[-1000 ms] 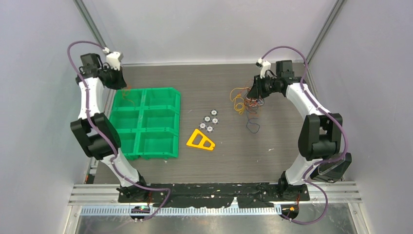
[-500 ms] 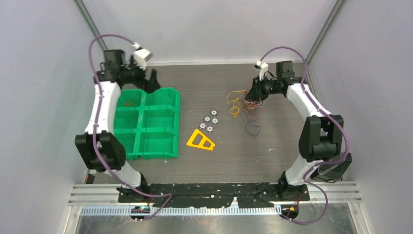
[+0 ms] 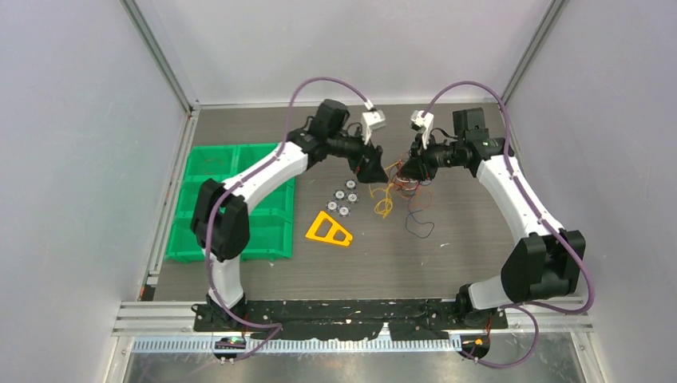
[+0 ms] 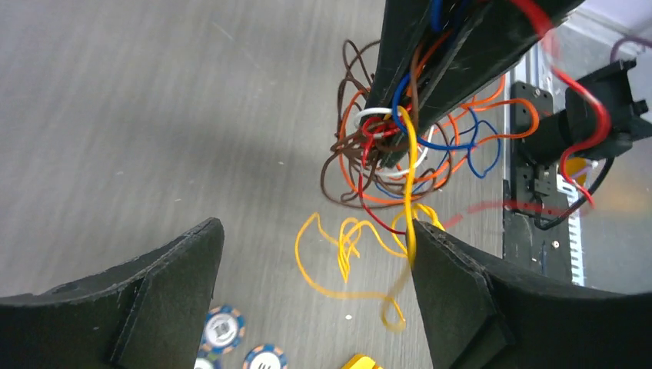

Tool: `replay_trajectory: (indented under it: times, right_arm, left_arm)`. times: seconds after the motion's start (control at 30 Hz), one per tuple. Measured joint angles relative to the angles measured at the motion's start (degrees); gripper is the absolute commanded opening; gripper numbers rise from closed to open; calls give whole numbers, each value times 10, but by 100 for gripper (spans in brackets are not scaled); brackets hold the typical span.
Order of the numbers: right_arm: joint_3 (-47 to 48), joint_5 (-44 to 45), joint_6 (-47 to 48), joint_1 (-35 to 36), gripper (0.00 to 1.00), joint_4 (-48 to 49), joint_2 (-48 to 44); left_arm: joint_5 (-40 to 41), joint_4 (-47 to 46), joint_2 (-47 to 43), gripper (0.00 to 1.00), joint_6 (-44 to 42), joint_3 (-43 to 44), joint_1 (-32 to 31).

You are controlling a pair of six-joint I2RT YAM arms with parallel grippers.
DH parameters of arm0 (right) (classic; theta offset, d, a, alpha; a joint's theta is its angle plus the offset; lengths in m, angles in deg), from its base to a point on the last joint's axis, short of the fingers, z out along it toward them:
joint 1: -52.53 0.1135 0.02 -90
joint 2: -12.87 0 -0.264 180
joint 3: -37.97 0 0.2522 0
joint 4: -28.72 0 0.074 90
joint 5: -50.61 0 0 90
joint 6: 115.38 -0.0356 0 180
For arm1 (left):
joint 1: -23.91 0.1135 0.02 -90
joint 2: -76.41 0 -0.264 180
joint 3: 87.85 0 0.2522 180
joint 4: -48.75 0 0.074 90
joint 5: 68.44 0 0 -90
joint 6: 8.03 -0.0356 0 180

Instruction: Untangle the cables

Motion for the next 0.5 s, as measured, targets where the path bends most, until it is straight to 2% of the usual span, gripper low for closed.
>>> replay_trajectory:
  times: [0.07,0.1,0.13,0.17,0.33,0.47,0.5]
  right_arm:
    - [-3,-3,8,4,10,-4,-12]
    - [-4,-3,10,4,10,-5,-17]
    - [-6,-2,13,4,10,-5,-22]
    - [-9,1,15,3,11,-6,-25]
    - [-46,45,25,-3,13,11,-37]
    - [-68,59,24,-6,21,59,-19]
    - [-68,66,24,-8,26,68,-10]
  left_arm:
    - [0,-2,21,42,13,0,-19]
    - [-1,-1,28,19,16,0,-25]
    - [-4,3,36,5,26,2,-32]
    - [-7,8,39,0,32,4,-34]
    - [-14,28,17,0,24,10,-19]
    - [-15,72,-33,0,-1,10,-19]
    - [-14,82,-41,0,-5,11,-19]
